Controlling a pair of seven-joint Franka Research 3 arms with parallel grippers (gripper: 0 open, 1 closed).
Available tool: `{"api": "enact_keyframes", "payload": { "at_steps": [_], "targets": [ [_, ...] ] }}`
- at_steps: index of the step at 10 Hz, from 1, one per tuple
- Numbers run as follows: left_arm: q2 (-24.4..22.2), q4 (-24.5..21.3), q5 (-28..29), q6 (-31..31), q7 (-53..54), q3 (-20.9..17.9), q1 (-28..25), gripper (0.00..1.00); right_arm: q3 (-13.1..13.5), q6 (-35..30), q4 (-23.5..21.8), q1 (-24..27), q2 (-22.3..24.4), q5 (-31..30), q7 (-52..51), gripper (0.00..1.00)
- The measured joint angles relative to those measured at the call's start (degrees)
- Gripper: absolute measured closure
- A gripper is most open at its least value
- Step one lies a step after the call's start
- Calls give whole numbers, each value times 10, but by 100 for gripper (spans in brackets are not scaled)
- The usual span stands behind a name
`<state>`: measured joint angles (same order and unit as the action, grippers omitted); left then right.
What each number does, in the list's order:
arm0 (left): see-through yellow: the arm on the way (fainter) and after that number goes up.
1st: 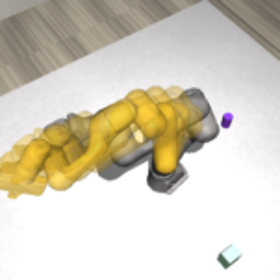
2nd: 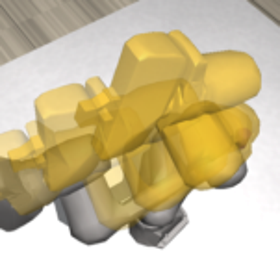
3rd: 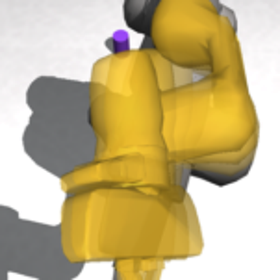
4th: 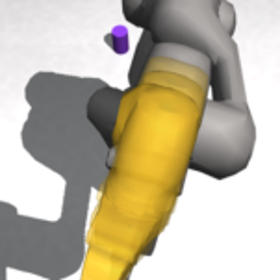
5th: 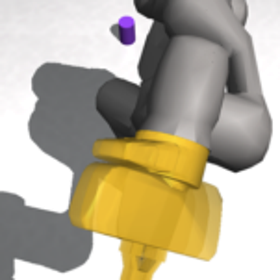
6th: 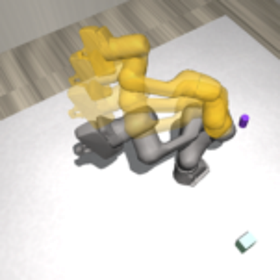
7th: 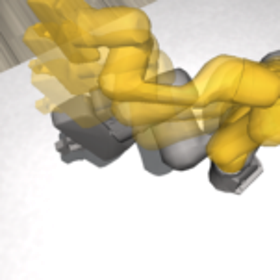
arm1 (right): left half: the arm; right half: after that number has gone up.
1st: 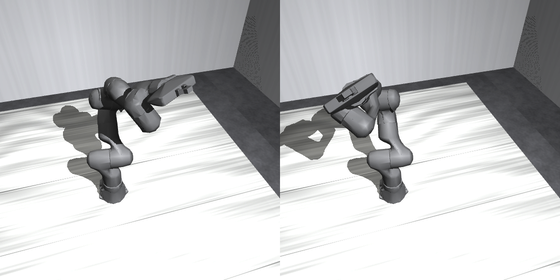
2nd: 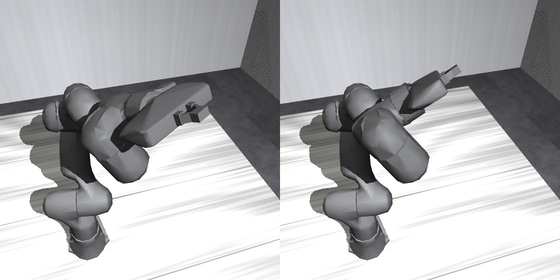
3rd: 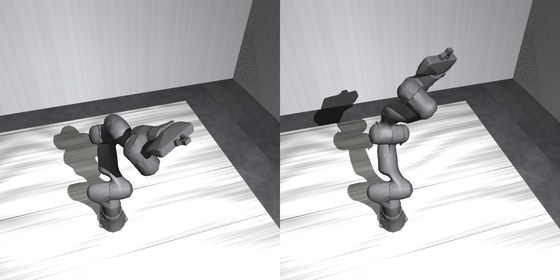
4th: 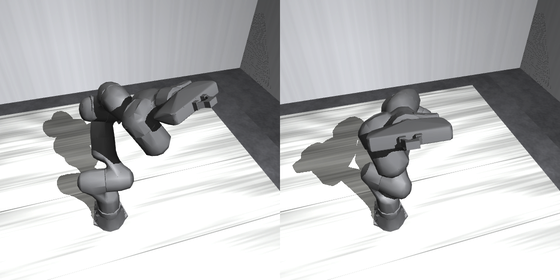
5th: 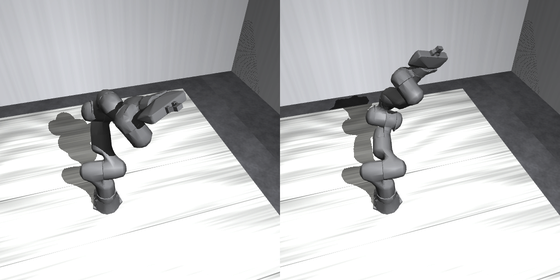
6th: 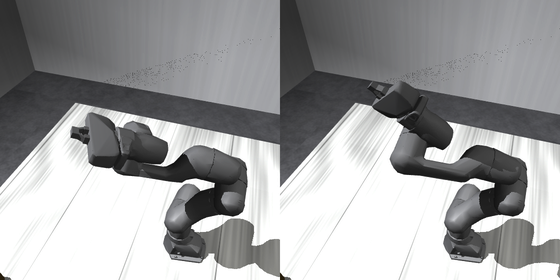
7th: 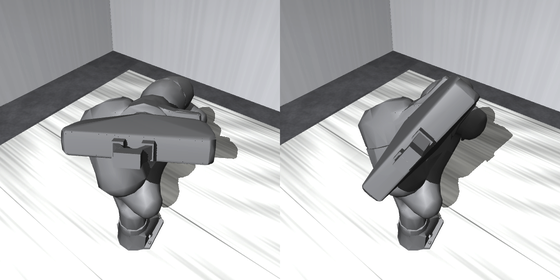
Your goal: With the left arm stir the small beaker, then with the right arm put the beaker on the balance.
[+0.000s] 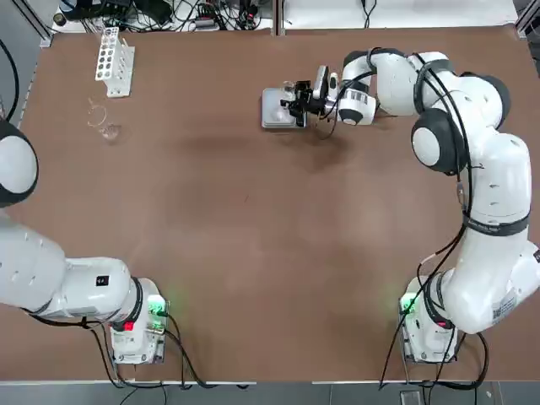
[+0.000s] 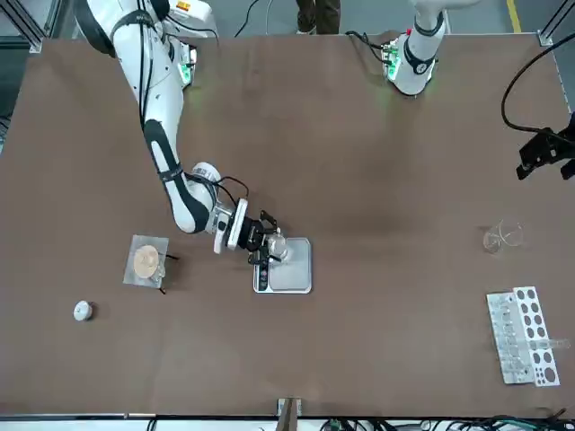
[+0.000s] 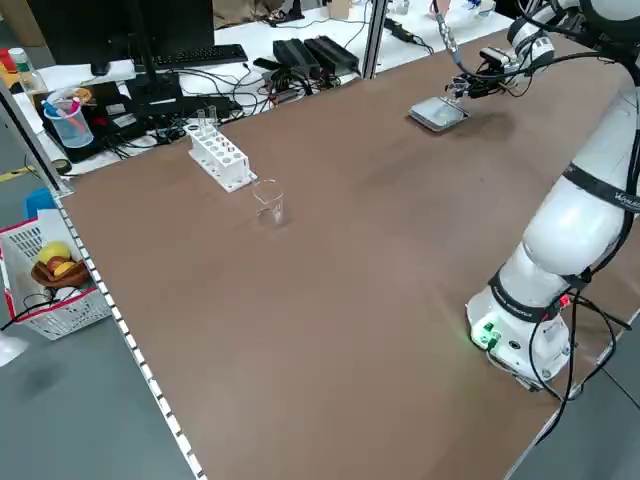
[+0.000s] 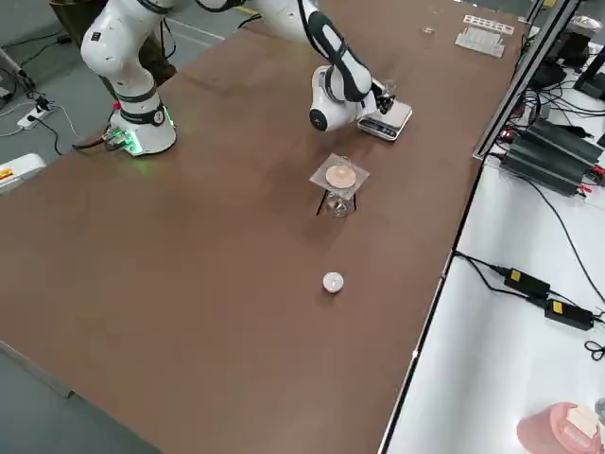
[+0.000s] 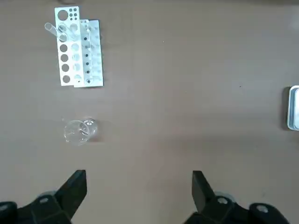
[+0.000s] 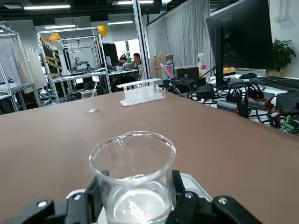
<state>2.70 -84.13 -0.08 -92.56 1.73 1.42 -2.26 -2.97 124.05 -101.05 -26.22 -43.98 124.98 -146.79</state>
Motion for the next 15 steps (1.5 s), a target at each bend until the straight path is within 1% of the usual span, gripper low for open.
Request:
{"api": "enact_keyframes", "payload": {
  "at_steps": [3,5,7,12,14,15],
  "targets": [
    [0,0,0,0,0,0,0,0,1,3,29,-2,-18,0,0,41],
    [0,0,0,1,0,0,0,0,8,9,46,-2,-27,0,0,41],
    [0,0,0,1,0,0,-1,0,13,11,54,-2,-34,0,0,41],
    [0,0,0,1,0,-1,-1,0,13,11,64,-2,-51,0,0,41],
    [0,0,0,1,0,-1,-1,0,13,11,67,-2,-52,0,0,38],
    [0,0,0,1,0,-1,-1,0,13,11,68,-2,-52,0,1,31]
  ]
}}
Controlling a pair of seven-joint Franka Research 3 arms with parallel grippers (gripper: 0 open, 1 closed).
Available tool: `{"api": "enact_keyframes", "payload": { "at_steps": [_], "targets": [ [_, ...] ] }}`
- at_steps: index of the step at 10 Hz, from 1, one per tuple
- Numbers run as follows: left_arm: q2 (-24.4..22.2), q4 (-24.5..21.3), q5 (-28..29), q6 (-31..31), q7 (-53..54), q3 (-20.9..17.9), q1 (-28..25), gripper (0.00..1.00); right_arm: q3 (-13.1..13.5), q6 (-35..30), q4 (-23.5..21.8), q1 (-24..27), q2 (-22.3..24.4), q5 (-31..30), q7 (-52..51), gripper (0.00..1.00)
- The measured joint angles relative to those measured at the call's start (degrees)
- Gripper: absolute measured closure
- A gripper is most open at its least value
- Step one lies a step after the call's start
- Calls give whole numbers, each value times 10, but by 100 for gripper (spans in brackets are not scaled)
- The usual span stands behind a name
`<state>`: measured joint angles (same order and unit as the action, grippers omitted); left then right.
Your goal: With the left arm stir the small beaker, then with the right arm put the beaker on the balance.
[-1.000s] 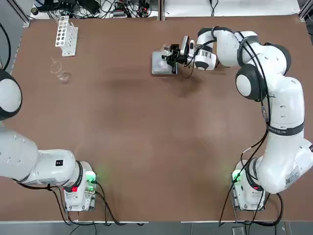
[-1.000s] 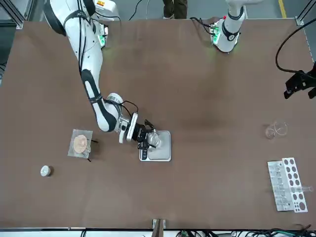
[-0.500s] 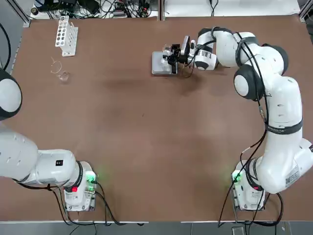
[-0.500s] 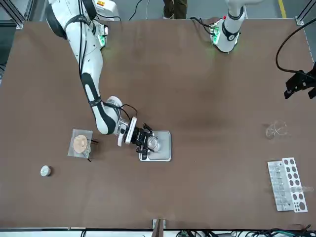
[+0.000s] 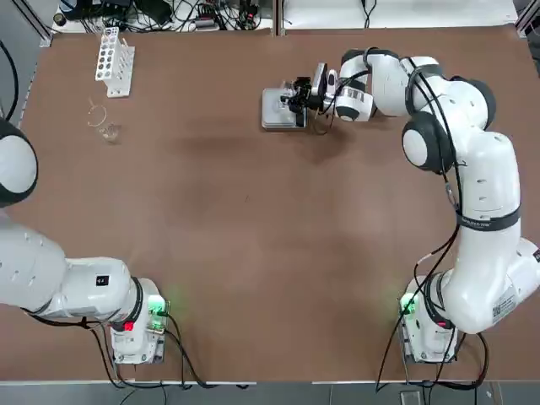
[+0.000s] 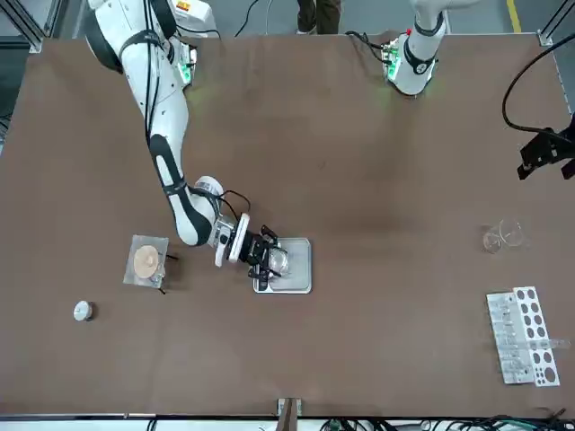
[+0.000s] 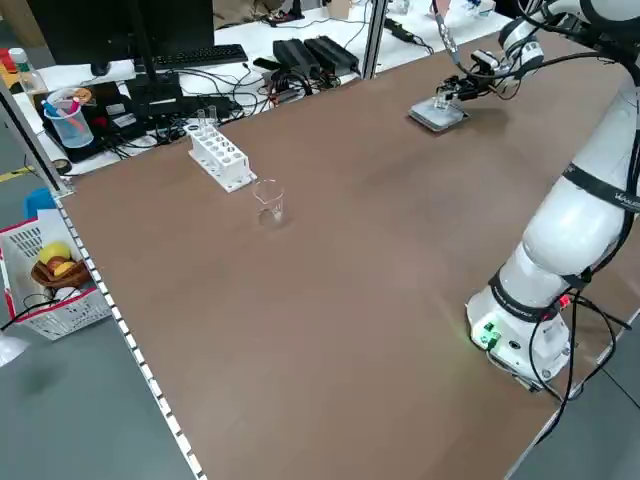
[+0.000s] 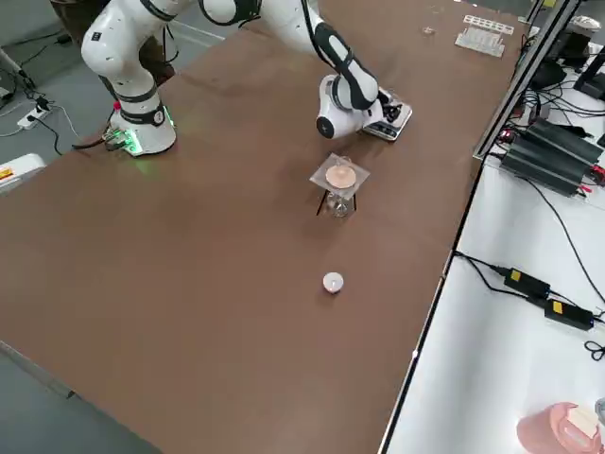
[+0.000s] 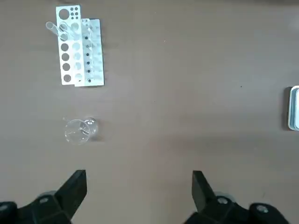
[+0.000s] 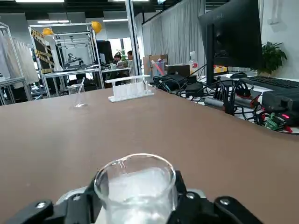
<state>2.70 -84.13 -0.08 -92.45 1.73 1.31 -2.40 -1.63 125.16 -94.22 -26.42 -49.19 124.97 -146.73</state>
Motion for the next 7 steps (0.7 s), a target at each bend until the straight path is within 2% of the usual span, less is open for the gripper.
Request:
{"api": "enact_keyframes", "payload": {
  "at_steps": [2,7],
  "targets": [
    [0,0,0,0,0,0,0,0,0,0,1,0,0,0,0,3],
    [0,0,0,0,0,0,0,0,0,0,0,1,0,0,1,0]
  ]
}}
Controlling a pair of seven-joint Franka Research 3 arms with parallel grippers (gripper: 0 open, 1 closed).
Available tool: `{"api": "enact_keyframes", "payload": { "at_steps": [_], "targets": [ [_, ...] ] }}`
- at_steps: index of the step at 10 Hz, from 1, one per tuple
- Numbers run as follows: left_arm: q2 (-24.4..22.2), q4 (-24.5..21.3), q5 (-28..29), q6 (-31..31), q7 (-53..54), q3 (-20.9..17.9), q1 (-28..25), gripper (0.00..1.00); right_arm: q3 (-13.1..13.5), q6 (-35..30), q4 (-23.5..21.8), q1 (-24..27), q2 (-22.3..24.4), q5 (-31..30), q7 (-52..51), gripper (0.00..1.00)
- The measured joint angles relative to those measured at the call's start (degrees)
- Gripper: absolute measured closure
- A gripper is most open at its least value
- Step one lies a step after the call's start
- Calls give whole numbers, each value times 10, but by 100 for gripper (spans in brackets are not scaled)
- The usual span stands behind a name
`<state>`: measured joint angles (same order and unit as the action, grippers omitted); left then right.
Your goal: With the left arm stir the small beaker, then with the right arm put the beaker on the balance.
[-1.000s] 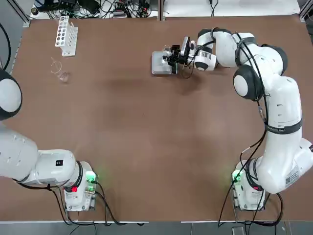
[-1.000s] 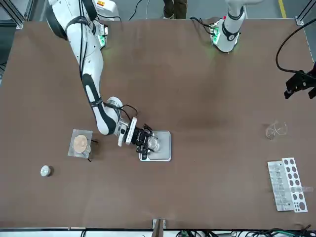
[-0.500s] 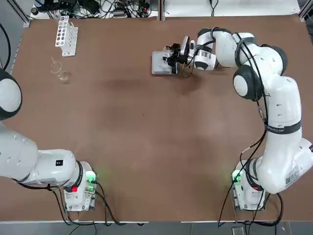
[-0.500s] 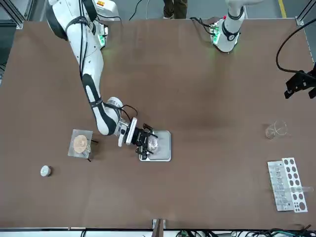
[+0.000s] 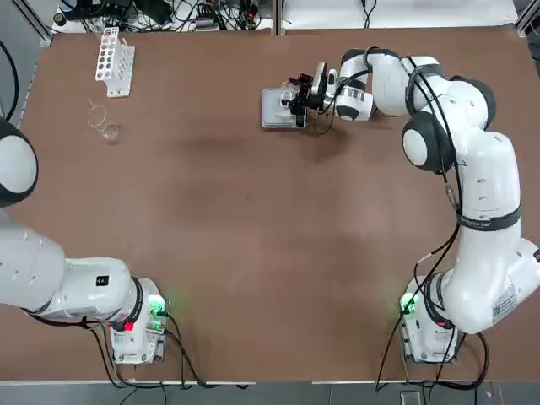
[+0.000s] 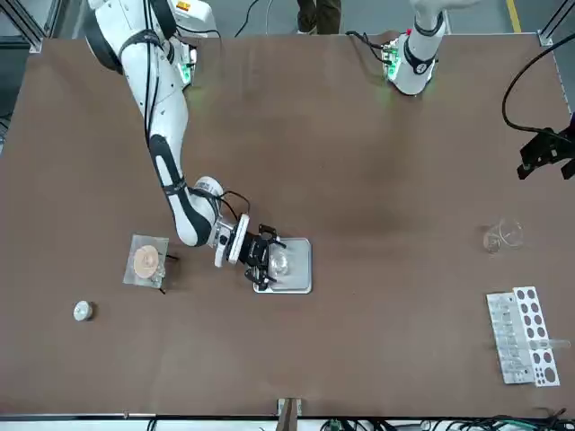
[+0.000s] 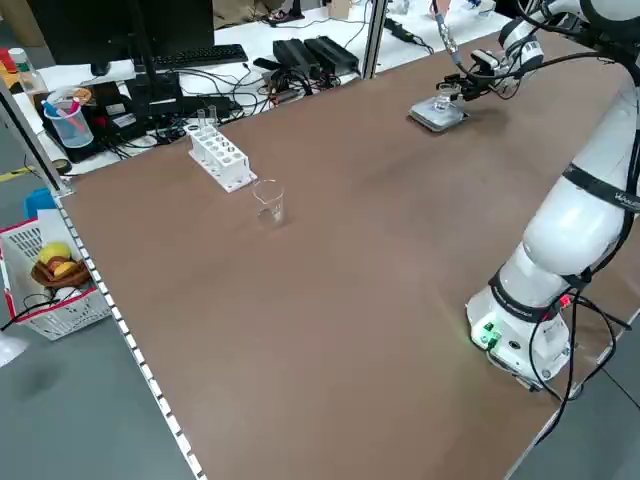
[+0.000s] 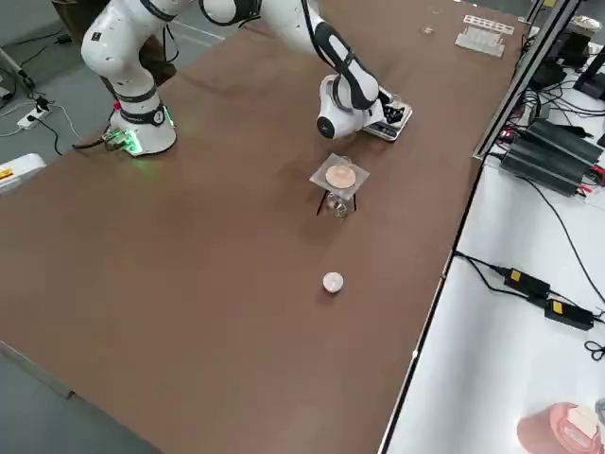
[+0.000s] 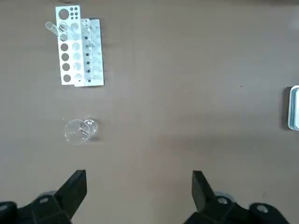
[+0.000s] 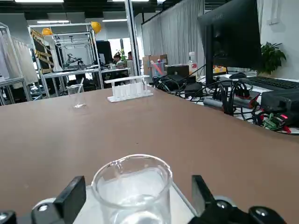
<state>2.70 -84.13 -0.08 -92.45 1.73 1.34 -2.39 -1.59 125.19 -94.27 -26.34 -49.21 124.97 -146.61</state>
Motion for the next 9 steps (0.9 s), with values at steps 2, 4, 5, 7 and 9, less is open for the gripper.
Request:
{"api": "enact_keyframes", "payload": {
  "at_steps": [2,4,5,7,9],
  "targets": [
    [0,0,0,0,0,0,0,0,0,1,-7,1,0,0,1,0],
    [0,0,0,0,0,0,1,0,0,0,-21,3,4,0,2,0],
    [0,0,0,0,0,0,0,0,0,0,-27,5,11,0,3,0],
    [0,0,0,0,0,0,0,0,0,0,-36,6,26,0,9,0],
    [0,0,0,0,0,0,0,0,0,0,-52,6,43,0,16,0]
  ]
}}
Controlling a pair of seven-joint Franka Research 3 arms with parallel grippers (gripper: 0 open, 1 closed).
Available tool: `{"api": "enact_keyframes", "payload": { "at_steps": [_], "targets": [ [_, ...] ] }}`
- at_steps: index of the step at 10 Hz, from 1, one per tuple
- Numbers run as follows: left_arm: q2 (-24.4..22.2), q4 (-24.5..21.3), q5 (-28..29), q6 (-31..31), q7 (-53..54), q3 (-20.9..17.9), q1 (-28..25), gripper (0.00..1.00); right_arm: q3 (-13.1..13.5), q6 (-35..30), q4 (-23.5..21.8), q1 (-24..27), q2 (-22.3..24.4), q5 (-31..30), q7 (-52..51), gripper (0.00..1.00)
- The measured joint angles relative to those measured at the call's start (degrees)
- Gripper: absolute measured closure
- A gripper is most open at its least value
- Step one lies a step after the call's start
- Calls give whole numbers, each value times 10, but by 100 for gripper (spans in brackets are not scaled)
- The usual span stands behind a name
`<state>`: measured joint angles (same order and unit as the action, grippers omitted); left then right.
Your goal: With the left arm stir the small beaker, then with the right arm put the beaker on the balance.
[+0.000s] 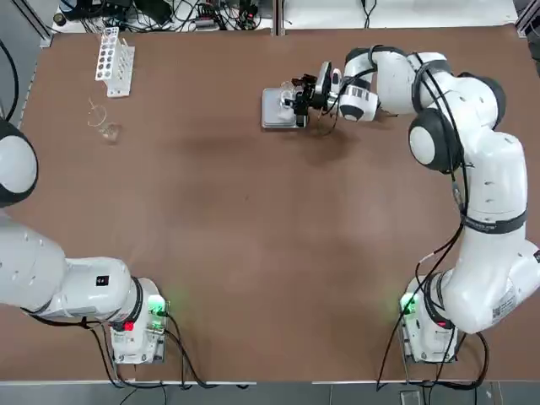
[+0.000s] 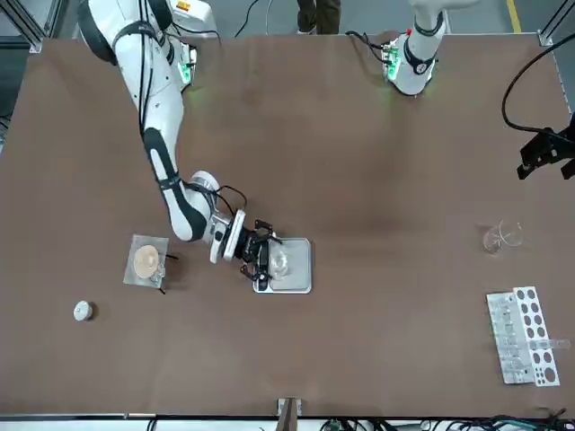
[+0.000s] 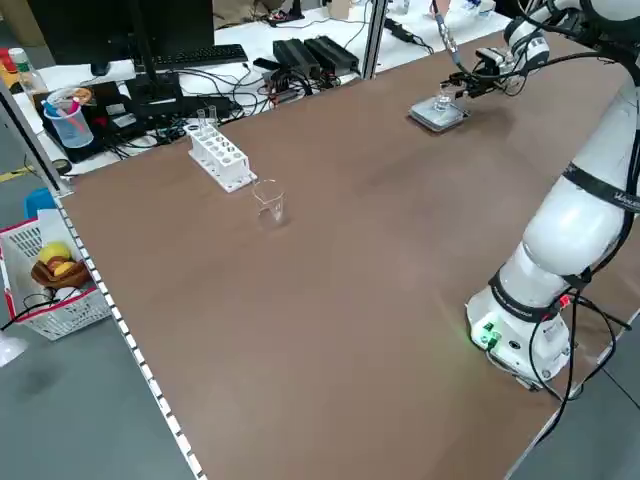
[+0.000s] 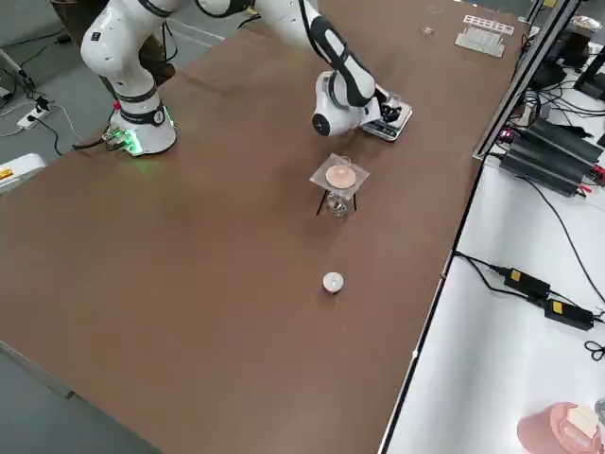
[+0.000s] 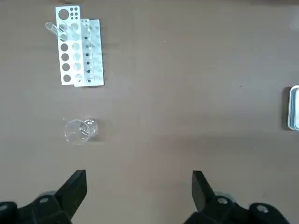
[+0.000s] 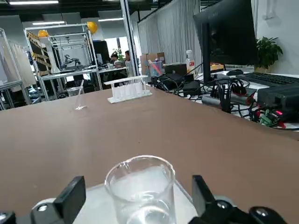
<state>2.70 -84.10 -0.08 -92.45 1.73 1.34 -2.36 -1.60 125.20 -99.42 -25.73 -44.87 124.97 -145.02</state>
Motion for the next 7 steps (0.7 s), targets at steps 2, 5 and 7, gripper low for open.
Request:
{"api": "enact_keyframes", "payload": {
  "at_steps": [2,5,7],
  "targets": [
    [0,0,0,0,0,0,0,0,0,0,-25,0,18,0,2,0],
    [0,0,0,0,0,0,0,0,0,-1,-53,7,48,0,6,0],
    [0,0,0,0,0,0,0,0,0,6,-70,10,93,-1,31,0]
  ]
}}
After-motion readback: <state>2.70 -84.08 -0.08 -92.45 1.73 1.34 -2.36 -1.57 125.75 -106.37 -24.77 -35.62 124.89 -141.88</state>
